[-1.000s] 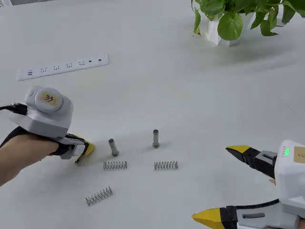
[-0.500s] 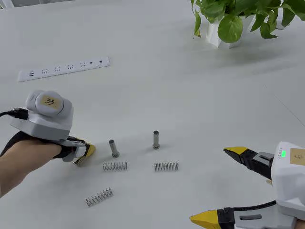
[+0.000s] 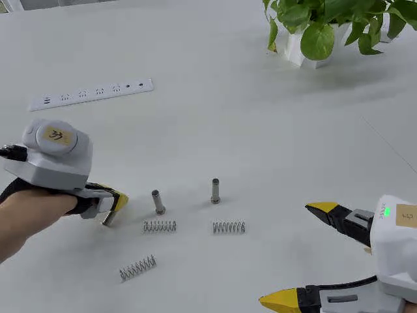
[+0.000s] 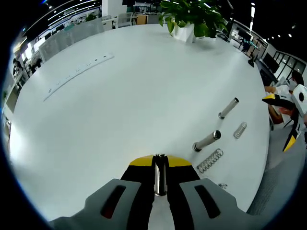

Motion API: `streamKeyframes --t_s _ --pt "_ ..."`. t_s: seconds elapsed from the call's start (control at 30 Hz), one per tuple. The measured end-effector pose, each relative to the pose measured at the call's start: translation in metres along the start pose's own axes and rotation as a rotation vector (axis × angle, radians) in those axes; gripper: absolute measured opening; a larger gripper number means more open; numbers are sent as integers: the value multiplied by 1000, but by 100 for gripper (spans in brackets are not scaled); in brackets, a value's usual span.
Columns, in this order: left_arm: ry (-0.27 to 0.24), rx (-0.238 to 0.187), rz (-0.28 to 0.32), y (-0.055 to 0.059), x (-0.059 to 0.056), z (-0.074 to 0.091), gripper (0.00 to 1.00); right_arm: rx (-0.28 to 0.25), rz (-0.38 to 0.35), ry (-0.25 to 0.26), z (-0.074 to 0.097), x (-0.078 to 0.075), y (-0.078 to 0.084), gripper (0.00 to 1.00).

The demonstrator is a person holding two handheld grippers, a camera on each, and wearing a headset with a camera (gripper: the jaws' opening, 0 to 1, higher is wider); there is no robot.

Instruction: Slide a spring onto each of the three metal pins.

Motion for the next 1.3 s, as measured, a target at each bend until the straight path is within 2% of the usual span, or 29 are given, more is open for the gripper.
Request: streamKeyframes --t_s 0.43,0.87,1.3 --pt "-5 -47 21 -1 4 18 4 1 8 -11 -2 2 -1 97" --pt "-9 -54 25 1 6 28 4 -3 12 -23 -6 5 -3 97" --pt "-18 -76 37 9 4 42 4 -2 20 -43 -11 8 -5 97"
Point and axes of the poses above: the centre of the closed fingertips' face, and the gripper's own axes: z roughly backward along the fingers, x roughly to its left, y roughly out of its underside, the point moved 10 cm from there along z, roughly backward along the fingers, and after that the axes turned 11 degrees about -x, right-handed, at the moved point
